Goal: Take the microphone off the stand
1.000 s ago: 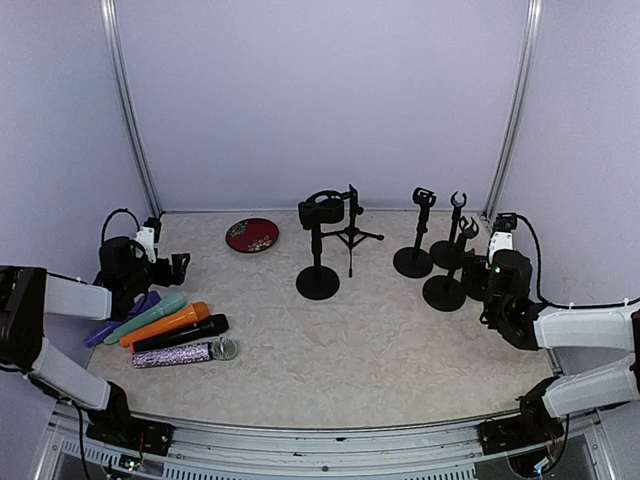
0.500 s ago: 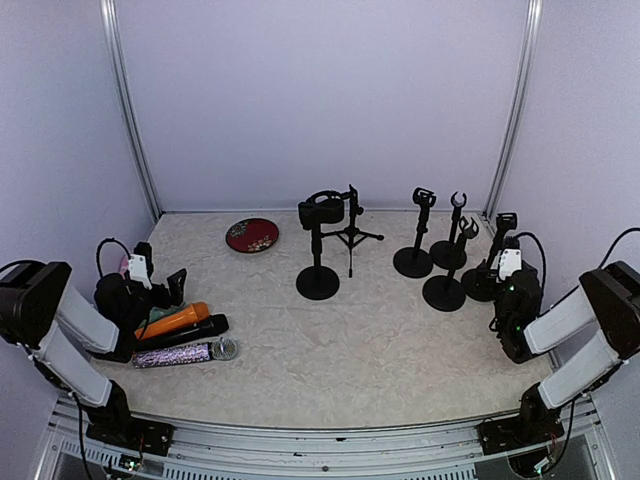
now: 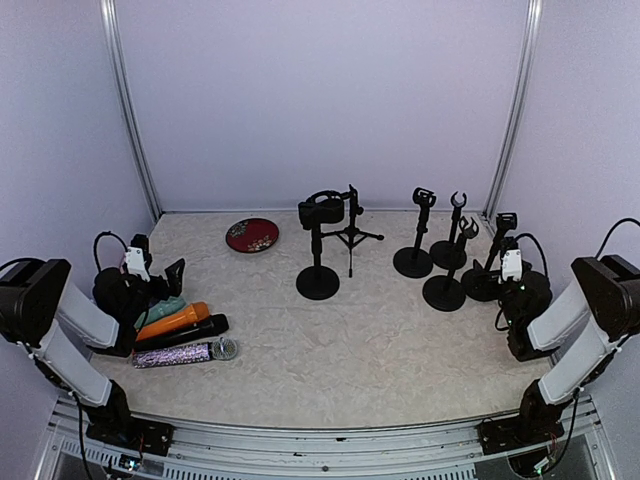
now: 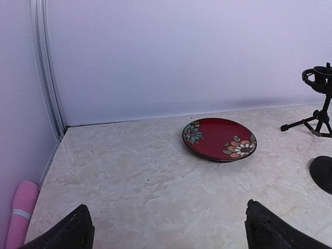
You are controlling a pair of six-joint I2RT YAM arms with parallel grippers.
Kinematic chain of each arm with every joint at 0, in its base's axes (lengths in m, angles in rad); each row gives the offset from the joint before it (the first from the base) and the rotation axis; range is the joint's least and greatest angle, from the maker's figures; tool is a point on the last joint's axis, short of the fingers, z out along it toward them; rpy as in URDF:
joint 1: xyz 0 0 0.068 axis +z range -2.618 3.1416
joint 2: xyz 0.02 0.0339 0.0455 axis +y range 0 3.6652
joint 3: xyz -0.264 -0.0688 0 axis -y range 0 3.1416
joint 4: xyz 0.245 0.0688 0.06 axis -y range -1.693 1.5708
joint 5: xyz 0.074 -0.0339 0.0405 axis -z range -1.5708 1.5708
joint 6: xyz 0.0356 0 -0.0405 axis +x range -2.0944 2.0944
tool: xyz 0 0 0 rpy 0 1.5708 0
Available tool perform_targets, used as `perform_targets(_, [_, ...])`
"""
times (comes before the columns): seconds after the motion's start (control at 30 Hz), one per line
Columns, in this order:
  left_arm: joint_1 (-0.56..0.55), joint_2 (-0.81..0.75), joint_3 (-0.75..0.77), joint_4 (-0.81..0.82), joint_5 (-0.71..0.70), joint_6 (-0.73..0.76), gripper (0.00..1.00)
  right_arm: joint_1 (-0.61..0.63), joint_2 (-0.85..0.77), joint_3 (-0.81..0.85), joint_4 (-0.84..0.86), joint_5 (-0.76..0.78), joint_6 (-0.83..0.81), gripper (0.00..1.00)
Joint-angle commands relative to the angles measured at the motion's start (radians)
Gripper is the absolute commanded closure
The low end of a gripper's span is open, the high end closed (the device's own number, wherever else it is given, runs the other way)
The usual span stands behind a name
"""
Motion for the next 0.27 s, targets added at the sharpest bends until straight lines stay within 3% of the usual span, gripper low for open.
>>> perform_targets(0.0, [0.007, 0.008, 0.011, 0.030, 0.013, -0.007, 0.01, -0.011, 0.008, 0.024, -0.008, -0.039, 0.016, 0.00])
perform_targets(0.23, [0.003, 0.008, 0.012, 0.029, 0.008, -0.005, 0.01, -0.011, 0.007, 0.024, -0.009, -0.040, 0.017, 0.00])
